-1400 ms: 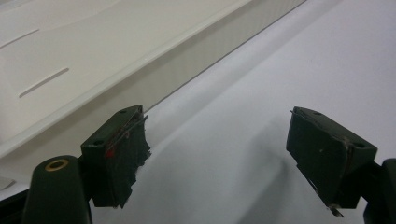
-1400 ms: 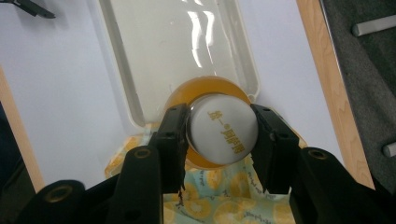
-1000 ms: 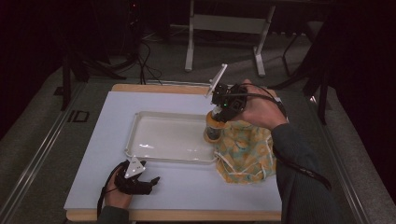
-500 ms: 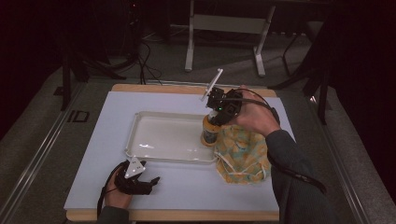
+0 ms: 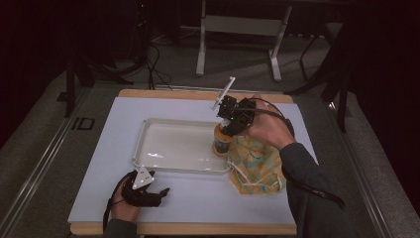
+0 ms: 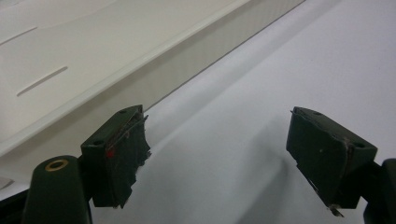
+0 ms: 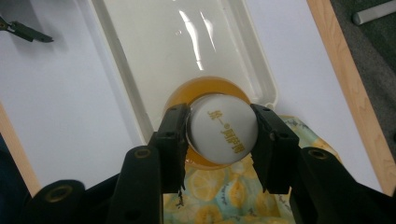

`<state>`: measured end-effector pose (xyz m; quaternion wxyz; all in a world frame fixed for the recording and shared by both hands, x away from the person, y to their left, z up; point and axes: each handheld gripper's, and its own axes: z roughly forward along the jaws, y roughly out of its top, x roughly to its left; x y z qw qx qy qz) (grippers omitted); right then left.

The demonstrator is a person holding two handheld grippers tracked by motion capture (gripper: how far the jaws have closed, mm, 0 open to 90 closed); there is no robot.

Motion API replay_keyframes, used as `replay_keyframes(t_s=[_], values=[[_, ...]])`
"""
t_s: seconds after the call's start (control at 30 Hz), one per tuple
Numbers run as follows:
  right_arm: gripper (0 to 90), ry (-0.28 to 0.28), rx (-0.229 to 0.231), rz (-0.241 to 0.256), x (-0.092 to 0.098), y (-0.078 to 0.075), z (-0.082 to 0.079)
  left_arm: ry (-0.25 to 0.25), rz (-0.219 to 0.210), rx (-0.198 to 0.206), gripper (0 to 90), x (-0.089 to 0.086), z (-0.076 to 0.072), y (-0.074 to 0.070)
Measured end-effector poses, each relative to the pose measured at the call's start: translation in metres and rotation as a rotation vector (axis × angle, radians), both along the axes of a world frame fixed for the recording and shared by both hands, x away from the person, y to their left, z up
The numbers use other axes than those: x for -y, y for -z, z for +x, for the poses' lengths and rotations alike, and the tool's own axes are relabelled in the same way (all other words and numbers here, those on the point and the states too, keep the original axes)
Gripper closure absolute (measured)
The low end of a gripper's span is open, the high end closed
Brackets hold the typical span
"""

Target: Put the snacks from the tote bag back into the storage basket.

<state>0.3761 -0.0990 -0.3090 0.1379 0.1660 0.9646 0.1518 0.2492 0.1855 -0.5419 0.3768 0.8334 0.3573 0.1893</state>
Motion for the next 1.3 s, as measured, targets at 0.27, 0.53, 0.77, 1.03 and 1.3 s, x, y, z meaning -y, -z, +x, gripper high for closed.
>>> replay_keyframes(t_s=[0.27,0.53,0.77,1.03,1.3], values=[[59.0,0.016,0.001,-0.008,-0.002,0.010,-0.003,-0.001,-0.001,0.000,20.3,0.000,0.000,0.000],[59.0,0.019,-0.013,0.000,-0.003,0.019,-0.004,-0.001,-0.003,0.000,20.3,0.000,0.000,0.000],[58.9,0.031,-0.012,-0.005,-0.004,0.025,-0.005,0.000,-0.001,-0.003,20.3,0.000,0.000,0.000],[58.9,0.045,-0.025,-0.015,-0.007,0.034,-0.006,0.000,-0.001,-0.004,20.3,0.000,0.000,0.000],[58.9,0.054,-0.037,-0.010,-0.009,0.039,-0.007,0.001,-0.001,-0.003,20.3,0.000,0.000,0.000]])
